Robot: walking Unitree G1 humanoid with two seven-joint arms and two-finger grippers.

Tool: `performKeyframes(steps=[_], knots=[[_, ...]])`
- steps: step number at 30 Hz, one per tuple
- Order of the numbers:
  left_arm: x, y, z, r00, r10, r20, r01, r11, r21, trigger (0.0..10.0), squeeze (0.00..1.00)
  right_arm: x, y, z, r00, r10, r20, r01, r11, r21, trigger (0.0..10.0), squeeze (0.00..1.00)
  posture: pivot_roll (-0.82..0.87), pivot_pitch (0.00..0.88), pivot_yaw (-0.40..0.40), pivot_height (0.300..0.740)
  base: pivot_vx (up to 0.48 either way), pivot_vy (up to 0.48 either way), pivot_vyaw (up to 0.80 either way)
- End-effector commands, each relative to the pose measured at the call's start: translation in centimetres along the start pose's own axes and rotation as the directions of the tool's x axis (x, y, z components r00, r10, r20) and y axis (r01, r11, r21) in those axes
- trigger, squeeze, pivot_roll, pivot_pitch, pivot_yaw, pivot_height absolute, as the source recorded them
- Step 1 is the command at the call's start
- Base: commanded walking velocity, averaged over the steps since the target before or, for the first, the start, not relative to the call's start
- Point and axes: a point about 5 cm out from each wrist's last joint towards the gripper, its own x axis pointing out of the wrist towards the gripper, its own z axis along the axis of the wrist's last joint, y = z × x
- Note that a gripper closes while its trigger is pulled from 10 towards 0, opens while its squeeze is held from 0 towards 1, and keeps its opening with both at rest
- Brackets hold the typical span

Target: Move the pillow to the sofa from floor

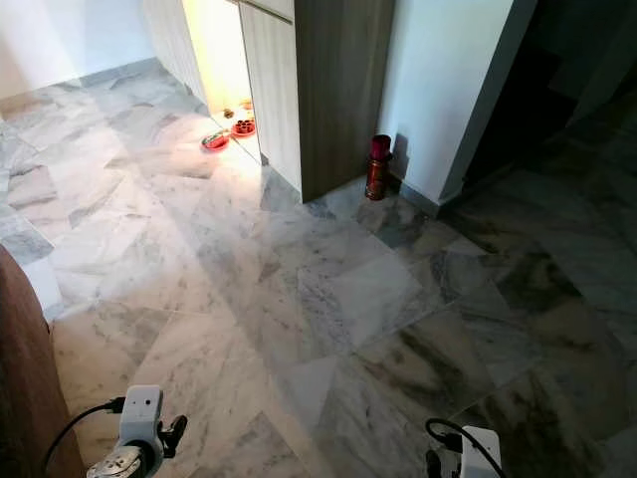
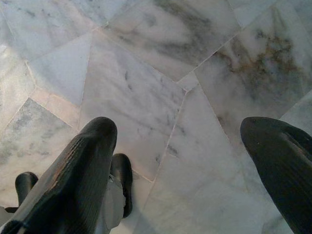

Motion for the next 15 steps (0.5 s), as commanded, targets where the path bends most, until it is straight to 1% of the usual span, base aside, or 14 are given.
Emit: performKeyframes(steps=[1,9,10,11,15], knots=[[-1.0,2.4,-2.4,0.992,0.006,-0.127,0.007,0.995,0.096,10.0,0.00,1.5,5.5,4.2,0.992,0.107,0.068,-0.112,0.991,0.072,10.0,0.00,0.02,0.000,-0.065,0.740,0.000,0.000,0.00],[-1.0,2.4,-2.4,0.992,0.008,-0.126,0.005,0.995,0.100,10.0,0.00,1.5,5.5,4.1,0.993,0.106,0.061,-0.109,0.992,0.064,10.0,0.00,0.01,0.000,-0.064,0.740,0.000,0.000,0.00],[-0.8,2.6,-1.8,0.995,0.019,-0.101,-0.008,0.994,0.106,10.0,0.00,1.6,5.6,4.4,0.993,0.094,0.075,-0.102,0.990,0.099,10.0,0.00,0.03,0.000,-0.043,0.740,0.000,0.000,0.00],[-0.7,2.7,-1.3,0.996,0.027,-0.082,-0.018,0.994,0.110,10.0,0.00,1.6,5.7,4.6,0.993,0.086,0.085,-0.096,0.987,0.126,10.0,0.00,0.03,0.000,-0.044,0.740,0.000,0.000,0.00],[-0.6,2.8,-0.9,0.997,0.037,-0.064,-0.030,0.994,0.108,10.0,0.00,1.6,5.8,5.0,0.992,0.072,0.104,-0.087,0.986,0.145,10.0,0.00,0.03,0.000,-0.050,0.740,0.000,0.000,0.00]])
